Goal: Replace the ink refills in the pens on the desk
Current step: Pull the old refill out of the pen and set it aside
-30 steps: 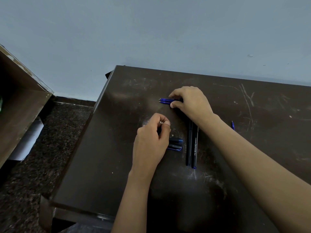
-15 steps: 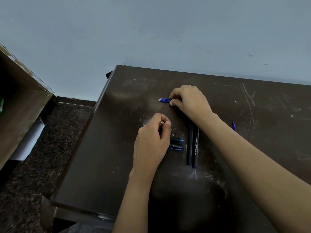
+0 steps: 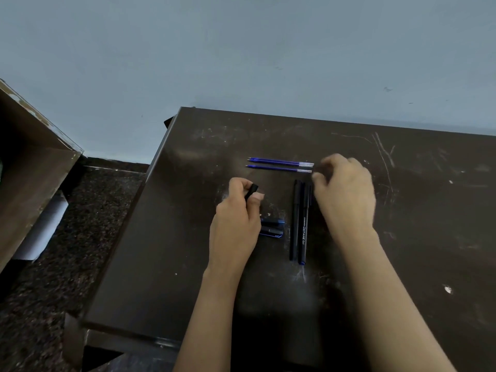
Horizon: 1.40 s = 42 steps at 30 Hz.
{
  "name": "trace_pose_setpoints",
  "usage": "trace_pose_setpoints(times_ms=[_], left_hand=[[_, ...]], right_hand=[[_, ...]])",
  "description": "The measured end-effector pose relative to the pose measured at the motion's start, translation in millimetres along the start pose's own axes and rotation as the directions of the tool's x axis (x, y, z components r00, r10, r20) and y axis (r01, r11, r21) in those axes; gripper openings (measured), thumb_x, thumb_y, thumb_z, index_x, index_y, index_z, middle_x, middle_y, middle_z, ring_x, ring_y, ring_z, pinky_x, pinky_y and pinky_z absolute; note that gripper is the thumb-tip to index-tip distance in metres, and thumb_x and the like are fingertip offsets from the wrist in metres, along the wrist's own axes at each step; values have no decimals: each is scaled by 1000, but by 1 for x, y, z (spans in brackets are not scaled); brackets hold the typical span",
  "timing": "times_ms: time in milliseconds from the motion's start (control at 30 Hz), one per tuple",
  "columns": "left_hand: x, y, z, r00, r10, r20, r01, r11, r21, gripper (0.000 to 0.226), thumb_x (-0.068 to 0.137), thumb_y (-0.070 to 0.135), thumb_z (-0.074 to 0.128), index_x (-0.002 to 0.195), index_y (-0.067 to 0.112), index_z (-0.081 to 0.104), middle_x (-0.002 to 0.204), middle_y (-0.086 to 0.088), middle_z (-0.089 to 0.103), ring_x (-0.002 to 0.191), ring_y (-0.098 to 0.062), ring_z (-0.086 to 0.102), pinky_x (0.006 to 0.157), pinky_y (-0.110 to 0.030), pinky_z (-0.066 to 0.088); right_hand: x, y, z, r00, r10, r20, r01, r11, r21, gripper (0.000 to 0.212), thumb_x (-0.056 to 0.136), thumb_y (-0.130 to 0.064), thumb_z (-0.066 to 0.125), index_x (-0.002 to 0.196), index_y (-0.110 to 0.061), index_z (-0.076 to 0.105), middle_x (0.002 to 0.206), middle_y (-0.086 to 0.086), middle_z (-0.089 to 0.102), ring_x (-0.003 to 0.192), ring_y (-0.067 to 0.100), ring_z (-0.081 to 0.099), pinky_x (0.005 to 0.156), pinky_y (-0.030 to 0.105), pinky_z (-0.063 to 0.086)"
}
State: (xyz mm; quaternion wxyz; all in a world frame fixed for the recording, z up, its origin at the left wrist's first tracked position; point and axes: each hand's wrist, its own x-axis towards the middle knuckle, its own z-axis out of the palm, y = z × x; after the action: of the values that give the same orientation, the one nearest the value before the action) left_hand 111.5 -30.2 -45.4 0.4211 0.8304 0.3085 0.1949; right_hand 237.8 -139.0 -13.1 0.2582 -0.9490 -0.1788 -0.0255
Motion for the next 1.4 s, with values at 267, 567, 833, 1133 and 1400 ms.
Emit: trace_pose_setpoints(times_ms=[267, 567, 833, 1133, 1400], left_hand=[[-2, 4, -4, 996, 43, -76, -36, 995, 91, 14, 99, 34, 47, 108, 29, 56, 85, 8, 68, 75, -5, 63, 64, -23, 51], [1, 1, -5, 998, 20, -58, -19, 1000, 17, 17, 97, 30, 52, 106, 19, 61, 91, 8, 67, 83, 0, 62, 65, -8, 43], [1, 1, -6, 997, 38, -63, -38, 999, 6, 17, 96, 28, 54, 107, 19, 64, 93, 8, 67, 84, 2, 61, 69, -3, 43], [0, 3, -6, 998, 45, -32, -45, 999, -19, 15, 95, 27, 57, 106, 23, 66, 90, 10, 68, 82, -3, 62, 66, -7, 42], [1, 1, -4, 997, 72, -2, -72, 997, -21, 17, 94, 27, 54, 105, 27, 68, 91, 12, 69, 89, -7, 62, 77, -28, 53]], right_hand=[[-17, 36, -25, 872, 447, 200, -421, 893, -159, 30, 84, -19, 67, 104, 1, 57, 90, 15, 57, 88, 40, 58, 70, 41, 48], [-16, 50, -24, 863, 459, 210, -477, 878, 38, 40, 82, -20, 71, 108, 1, 49, 96, 13, 50, 90, 35, 54, 72, 39, 45], [-18, 60, -24, 830, 492, 263, -501, 865, -38, 22, 84, -23, 65, 83, -1, 68, 81, 21, 64, 75, 40, 62, 67, 41, 54], [-19, 33, -12, 933, 181, 312, -253, 945, 208, 33, 96, -22, 37, 70, -5, 51, 64, 6, 55, 67, 25, 52, 62, 33, 40], [-35, 5, -8, 941, 206, 267, -320, 297, 900, 12, 100, -8, 35, 92, -11, 43, 80, 7, 63, 54, 10, 59, 52, 22, 50]])
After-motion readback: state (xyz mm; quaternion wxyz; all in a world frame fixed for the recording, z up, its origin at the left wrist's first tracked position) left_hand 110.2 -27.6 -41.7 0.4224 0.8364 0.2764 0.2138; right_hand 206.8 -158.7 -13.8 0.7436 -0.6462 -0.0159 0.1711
